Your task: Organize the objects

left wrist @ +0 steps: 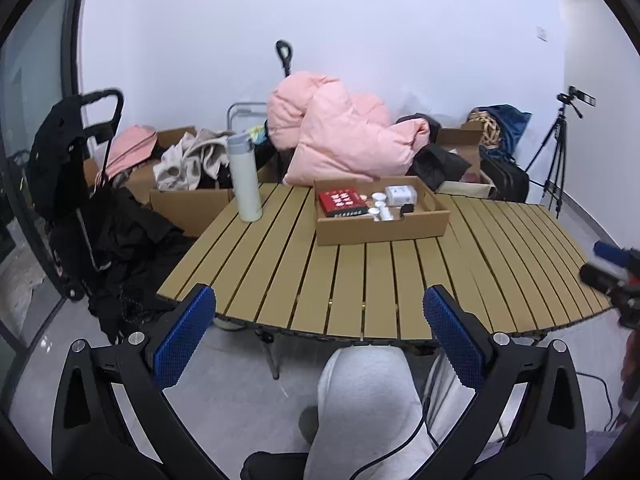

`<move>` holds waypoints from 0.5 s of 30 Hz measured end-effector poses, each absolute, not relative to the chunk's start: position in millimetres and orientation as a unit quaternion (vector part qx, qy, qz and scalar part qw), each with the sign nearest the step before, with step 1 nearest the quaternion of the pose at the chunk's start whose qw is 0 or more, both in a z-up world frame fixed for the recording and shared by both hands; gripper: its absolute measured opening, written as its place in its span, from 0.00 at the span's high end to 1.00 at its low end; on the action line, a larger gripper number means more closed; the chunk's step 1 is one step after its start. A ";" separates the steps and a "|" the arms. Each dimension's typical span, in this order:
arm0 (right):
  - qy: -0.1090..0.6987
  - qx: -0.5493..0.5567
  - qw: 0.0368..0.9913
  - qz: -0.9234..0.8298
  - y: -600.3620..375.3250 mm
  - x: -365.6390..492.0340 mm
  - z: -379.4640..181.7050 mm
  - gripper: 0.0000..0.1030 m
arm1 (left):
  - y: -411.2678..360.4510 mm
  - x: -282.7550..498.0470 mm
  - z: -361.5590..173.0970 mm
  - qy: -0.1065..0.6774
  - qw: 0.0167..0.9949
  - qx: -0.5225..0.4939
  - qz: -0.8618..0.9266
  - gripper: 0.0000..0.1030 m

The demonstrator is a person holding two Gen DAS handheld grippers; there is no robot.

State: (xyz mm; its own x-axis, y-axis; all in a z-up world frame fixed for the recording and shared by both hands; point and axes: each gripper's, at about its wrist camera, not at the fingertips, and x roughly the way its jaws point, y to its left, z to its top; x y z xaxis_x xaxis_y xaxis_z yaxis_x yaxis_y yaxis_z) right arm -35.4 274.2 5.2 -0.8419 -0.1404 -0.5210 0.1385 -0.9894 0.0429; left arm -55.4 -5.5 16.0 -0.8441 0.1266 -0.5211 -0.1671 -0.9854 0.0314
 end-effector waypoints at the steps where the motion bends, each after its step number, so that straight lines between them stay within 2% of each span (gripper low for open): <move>1: -0.006 0.278 0.071 -0.958 273.6 -33.3 0.0 0.13 | -3.2 -53.3 17.0 0.044 0.079 -0.268 0.959 0.00; 5: 0.000 0.318 0.063 -0.946 264.5 -25.2 -18.7 0.13 | 2.0 -41.4 16.3 0.050 0.092 -0.252 0.962 0.00; 15: 0.000 0.332 0.059 -0.941 250.8 -29.2 -31.8 0.13 | 7.9 -39.3 -3.8 0.070 0.088 -0.273 0.956 0.00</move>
